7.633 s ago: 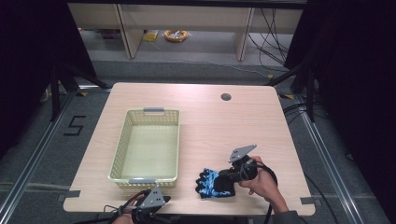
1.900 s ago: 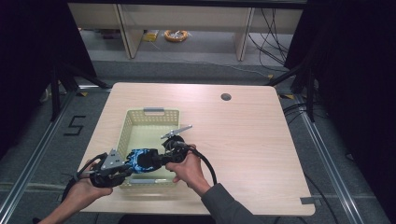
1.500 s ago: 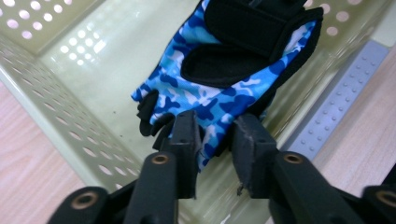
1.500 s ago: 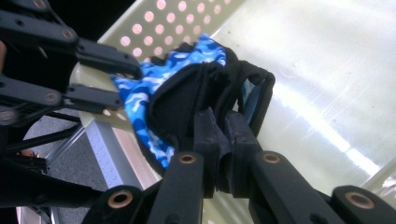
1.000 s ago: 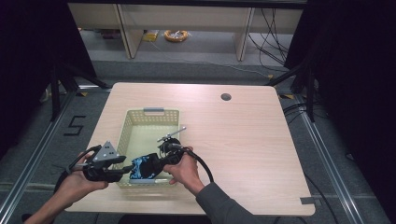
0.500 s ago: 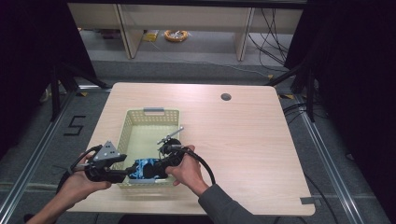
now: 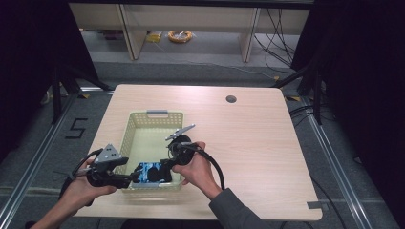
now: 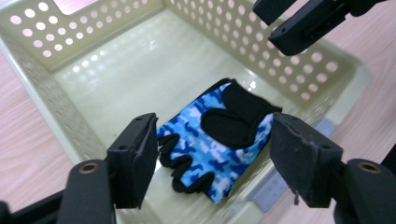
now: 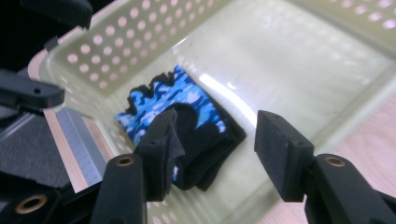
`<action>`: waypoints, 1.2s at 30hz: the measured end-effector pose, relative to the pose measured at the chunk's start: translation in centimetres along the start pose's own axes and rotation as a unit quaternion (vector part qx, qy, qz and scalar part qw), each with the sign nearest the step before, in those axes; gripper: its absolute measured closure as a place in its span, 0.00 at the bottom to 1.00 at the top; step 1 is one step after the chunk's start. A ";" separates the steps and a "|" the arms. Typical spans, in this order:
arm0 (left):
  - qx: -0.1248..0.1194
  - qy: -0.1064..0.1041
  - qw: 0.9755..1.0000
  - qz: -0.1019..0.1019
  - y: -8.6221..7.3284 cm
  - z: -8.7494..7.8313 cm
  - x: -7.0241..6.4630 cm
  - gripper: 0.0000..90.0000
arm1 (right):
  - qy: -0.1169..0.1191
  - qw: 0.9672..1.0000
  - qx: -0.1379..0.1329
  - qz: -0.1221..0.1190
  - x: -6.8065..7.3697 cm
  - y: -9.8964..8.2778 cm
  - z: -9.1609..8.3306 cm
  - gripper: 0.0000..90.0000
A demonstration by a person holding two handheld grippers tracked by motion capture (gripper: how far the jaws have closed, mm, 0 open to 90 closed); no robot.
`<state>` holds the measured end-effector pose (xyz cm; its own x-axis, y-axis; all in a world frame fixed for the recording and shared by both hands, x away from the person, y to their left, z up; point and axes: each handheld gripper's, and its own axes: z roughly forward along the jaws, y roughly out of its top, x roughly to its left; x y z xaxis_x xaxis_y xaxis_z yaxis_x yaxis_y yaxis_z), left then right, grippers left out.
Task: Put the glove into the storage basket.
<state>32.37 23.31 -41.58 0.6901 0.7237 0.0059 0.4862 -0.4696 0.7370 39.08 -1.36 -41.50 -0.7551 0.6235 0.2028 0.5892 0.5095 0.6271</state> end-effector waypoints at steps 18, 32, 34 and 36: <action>-0.055 -0.056 0.997 -0.005 0.9 0.8 -4.5 0.24 | 0.013 0.997 -0.081 0.006 -2.7 -4.3 -5.6 0.45; -0.074 -0.082 0.994 -0.002 1.5 2.1 -7.4 0.24 | 0.002 0.993 -0.119 0.015 -3.9 -7.5 -8.0 0.42; -0.075 -0.092 0.993 0.000 1.5 2.3 -7.7 0.24 | 0.016 0.990 -0.134 0.034 -4.0 -8.0 -8.4 0.41; -0.080 -0.104 0.991 -0.003 1.4 2.6 -8.2 0.24 | 0.012 0.990 -0.136 0.032 -4.3 -8.5 -8.4 0.41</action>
<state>28.82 15.40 -42.35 0.7912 0.5982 -0.1272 0.4115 -0.3668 0.8343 34.94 -13.38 -41.36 -0.7265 0.6343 0.2644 0.5392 0.2877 0.7915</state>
